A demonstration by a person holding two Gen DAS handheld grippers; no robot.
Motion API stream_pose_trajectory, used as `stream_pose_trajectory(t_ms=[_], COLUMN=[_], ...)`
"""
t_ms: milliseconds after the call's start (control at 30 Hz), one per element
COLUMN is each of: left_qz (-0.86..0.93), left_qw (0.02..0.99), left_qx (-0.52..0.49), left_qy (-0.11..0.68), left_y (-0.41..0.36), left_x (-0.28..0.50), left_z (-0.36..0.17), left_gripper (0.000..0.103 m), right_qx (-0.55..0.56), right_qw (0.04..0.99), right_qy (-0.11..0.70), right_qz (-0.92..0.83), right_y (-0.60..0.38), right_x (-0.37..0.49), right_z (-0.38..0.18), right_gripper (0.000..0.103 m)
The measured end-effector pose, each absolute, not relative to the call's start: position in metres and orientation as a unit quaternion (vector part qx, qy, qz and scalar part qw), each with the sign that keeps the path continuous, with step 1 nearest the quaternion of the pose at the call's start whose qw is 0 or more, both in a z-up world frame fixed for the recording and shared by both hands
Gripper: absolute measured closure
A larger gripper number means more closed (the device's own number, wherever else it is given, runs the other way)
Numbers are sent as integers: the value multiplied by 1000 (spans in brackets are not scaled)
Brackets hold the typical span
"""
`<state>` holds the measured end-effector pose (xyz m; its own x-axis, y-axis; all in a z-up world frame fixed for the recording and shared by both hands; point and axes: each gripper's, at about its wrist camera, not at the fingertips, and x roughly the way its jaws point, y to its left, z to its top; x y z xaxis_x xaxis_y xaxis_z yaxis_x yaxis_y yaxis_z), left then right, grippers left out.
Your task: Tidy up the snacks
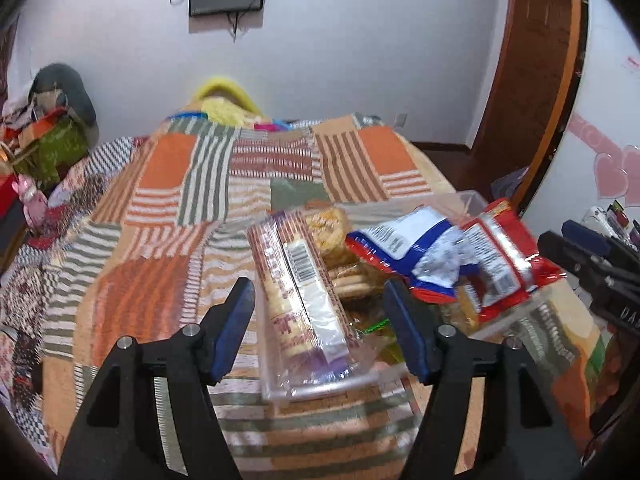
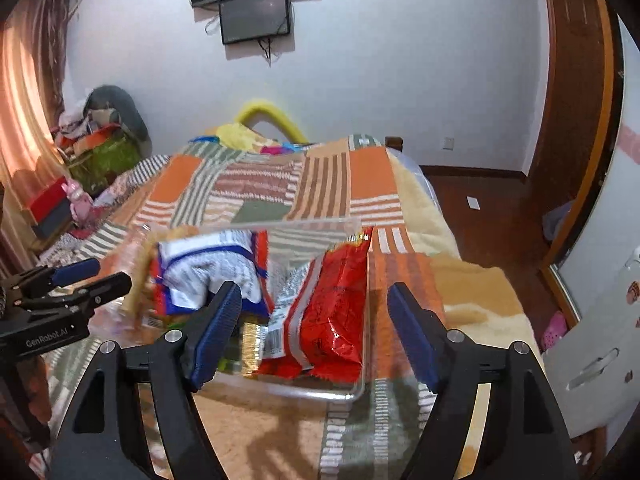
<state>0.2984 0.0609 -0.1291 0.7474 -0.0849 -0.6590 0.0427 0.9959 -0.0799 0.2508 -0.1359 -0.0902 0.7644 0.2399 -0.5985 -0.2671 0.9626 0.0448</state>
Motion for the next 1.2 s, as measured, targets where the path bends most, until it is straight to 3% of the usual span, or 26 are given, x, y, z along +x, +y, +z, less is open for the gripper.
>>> stream_pose_trajectory(t_ms=[500,633,767,1033,1200], left_qz=[-63,-59,-52,-37,-31], left_qw=[983,987,990,991,991], left_qx=[-39,-39,-36,-29,-30], left_qy=[171,144,129,126,125], left_y=[47,42,38,34,36], left_x=[163,134,116,105,102], left_z=[9,21,23,16,13], left_gripper=[36,30,15,6,3], right_qx=[8,5,-3,-7,-6], right_qw=[965,968,968,972,972], right_qy=[169,138,122,115,121], right_qz=[200,210,219,205,203], right_y=[-147,-145,-139,-134,-133], right_x=[145,117,100,94,91], right_z=[16,28,29,20,15], right_gripper=[30,30,19,0,0])
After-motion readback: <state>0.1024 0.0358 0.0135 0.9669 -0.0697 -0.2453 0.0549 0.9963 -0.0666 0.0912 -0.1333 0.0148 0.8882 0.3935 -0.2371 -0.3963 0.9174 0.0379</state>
